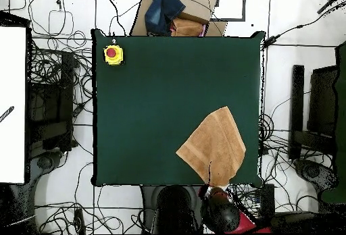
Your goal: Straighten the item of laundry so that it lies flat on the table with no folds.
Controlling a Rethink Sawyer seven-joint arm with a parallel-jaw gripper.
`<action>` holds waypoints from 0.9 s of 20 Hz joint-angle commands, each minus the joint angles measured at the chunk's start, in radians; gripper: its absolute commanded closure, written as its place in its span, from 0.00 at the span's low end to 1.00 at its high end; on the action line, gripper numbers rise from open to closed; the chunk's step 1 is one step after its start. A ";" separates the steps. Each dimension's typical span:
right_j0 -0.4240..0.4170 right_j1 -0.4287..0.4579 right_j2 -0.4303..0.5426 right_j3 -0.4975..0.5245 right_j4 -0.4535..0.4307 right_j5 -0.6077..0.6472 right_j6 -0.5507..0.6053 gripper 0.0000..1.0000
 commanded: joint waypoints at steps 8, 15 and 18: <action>0.036 0.016 0.008 -0.139 -0.004 -0.069 0.200 0.00; 0.029 0.023 0.012 -0.141 -0.006 -0.067 0.203 0.00; 0.032 0.012 0.019 -0.135 -0.002 -0.066 0.209 0.00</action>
